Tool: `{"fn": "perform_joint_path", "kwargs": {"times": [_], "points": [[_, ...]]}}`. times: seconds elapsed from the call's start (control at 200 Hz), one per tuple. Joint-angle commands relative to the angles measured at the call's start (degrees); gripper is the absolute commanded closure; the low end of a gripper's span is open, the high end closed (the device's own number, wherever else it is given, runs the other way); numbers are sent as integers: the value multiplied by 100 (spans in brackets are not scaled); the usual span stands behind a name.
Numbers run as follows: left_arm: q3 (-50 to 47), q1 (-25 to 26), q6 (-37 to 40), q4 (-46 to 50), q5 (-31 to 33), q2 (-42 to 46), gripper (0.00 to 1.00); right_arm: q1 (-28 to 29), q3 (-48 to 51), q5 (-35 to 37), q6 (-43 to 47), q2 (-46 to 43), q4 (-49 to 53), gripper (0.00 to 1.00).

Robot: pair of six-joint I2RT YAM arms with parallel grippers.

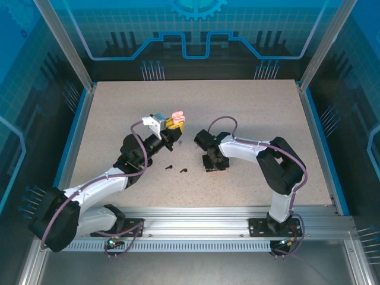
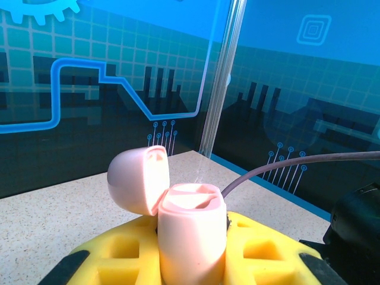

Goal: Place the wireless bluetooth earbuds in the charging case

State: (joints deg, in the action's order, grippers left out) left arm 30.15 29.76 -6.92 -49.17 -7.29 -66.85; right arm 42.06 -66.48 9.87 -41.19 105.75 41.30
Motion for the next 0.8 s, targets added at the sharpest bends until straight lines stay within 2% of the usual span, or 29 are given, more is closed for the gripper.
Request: {"fn": "perform_joint_path", "kwargs": {"times": [0.0, 0.115, 0.44, 0.795], "points": [[37, 19, 138, -98, -94, 45, 100, -29, 25, 113, -93, 13, 55, 67], [52, 13, 143, -101, -118, 32, 100, -48, 38, 96, -73, 11, 45, 68], [122, 14, 107, -64, -236, 1, 100, -70, 214, 100, 17, -265, 18, 81], [166, 19, 65, -16, -290, -6, 100, -85, 259, 129, 50, -689, 55, 82]]}}
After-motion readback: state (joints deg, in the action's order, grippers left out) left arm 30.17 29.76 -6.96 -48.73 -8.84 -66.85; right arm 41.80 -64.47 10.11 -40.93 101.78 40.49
